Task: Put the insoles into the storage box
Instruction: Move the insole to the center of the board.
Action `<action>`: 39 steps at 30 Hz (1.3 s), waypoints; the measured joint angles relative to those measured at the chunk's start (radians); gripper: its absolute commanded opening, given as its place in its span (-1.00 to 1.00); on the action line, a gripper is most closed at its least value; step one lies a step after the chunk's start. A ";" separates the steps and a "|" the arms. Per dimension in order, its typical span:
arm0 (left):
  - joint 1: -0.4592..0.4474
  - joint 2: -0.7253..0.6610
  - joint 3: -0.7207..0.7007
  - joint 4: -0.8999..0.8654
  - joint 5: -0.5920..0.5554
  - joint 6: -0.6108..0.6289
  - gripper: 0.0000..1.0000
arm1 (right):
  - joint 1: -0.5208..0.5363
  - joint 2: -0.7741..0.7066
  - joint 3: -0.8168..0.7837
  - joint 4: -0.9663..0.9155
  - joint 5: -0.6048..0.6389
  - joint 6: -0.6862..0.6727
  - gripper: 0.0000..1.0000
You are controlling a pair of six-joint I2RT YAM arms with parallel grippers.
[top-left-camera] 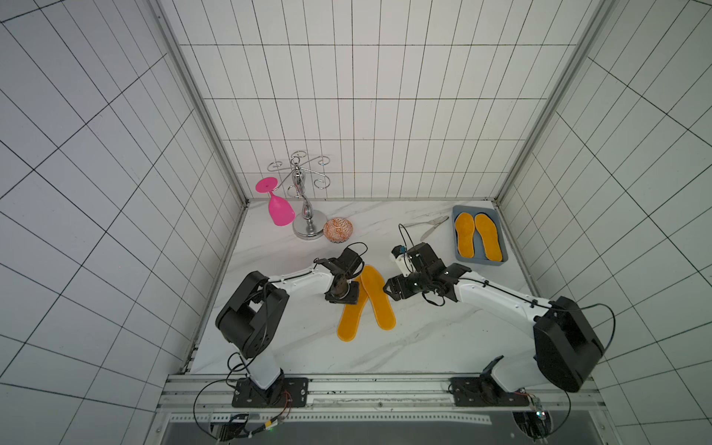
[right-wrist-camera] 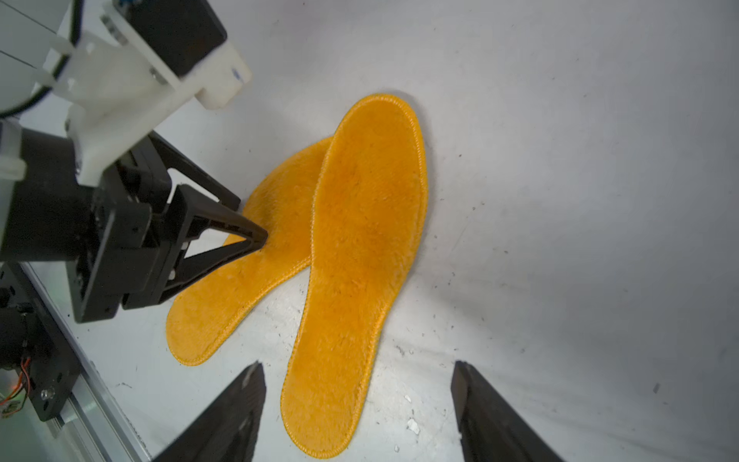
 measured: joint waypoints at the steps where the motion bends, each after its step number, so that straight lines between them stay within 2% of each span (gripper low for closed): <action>1: -0.001 -0.001 -0.002 0.000 -0.006 0.000 -0.02 | 0.016 0.005 -0.012 0.017 0.008 -0.008 0.47; 16: -0.013 -0.006 -0.014 0.008 -0.056 0.003 -0.02 | 0.206 0.108 -0.169 0.257 0.120 -0.140 0.23; 24: -0.018 0.000 -0.013 0.008 -0.082 0.025 -0.03 | 0.218 0.126 -0.193 0.311 0.209 -0.148 0.11; 32: -0.042 0.023 0.007 -0.005 -0.141 0.038 -0.03 | 0.224 0.117 -0.204 0.309 0.302 -0.126 0.10; 39: -0.044 0.022 0.007 -0.005 -0.148 0.037 -0.03 | 0.222 0.082 -0.220 0.261 0.364 -0.071 0.10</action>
